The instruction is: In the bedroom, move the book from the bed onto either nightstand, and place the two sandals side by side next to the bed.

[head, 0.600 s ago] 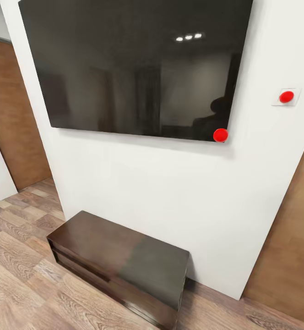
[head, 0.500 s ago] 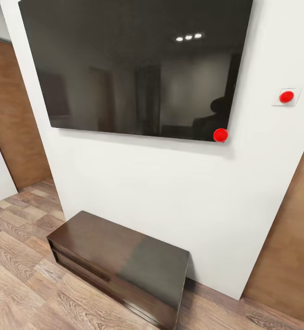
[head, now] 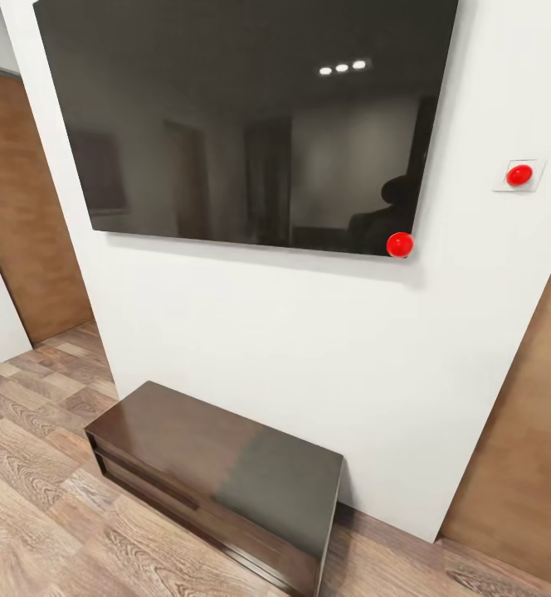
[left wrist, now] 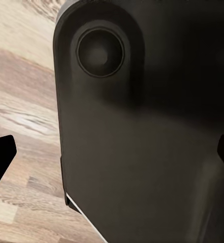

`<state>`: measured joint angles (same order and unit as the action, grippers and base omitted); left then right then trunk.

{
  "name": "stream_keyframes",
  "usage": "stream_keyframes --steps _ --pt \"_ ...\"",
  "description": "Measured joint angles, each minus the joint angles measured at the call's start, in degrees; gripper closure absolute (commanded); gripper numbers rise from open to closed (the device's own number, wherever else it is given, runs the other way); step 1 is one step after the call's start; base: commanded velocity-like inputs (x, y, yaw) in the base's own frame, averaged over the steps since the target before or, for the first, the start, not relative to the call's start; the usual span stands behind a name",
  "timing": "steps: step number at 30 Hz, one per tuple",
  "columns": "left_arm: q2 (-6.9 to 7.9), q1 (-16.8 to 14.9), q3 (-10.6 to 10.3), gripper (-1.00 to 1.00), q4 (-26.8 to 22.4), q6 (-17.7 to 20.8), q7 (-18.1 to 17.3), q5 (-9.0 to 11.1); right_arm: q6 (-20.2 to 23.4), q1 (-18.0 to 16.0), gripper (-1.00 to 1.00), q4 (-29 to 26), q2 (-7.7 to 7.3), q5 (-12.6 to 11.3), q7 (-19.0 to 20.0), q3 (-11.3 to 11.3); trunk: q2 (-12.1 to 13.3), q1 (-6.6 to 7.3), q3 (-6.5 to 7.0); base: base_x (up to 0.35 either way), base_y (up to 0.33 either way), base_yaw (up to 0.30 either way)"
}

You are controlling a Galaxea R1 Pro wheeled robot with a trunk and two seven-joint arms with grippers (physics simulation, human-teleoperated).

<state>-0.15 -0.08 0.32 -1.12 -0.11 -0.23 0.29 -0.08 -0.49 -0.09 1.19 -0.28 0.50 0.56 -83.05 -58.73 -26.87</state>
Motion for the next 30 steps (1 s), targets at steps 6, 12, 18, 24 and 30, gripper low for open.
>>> stream_keyframes --steps 6,12,18,24,30 --pt "-0.02 0.0 0.0 -1.00 -0.1 0.0 0.0 0.1 0.1 -0.1 -1.00 0.0 -0.17 -0.1 0.1 0.2 0.0 0.00 0.00 0.000 0.000 0.000" --pt "0.05 0.0 0.0 -1.00 -0.1 -0.1 0.0 0.1 -0.1 -0.1 -1.00 0.0 -0.22 -0.1 0.0 0.2 0.0 0.00 0.00 0.000 0.000 0.000" --pt "0.06 0.0 0.1 -1.00 -0.1 -0.2 0.0 0.1 -0.1 -0.1 -1.00 0.0 -0.22 -0.1 -0.1 0.2 0.0 0.00 0.00 0.000 0.000 0.000" --pt "0.07 0.0 0.1 -1.00 -0.1 -0.3 0.0 0.1 -0.2 -0.1 -1.00 0.0 -0.22 0.0 -0.1 0.2 0.0 0.00 0.00 0.000 0.000 0.048" --pt "0.24 0.0 0.1 -1.00 -0.1 -0.3 0.0 0.1 -0.2 -0.1 -1.00 0.0 -0.22 0.0 -0.1 0.2 0.0 0.00 0.00 0.000 0.000 0.195"
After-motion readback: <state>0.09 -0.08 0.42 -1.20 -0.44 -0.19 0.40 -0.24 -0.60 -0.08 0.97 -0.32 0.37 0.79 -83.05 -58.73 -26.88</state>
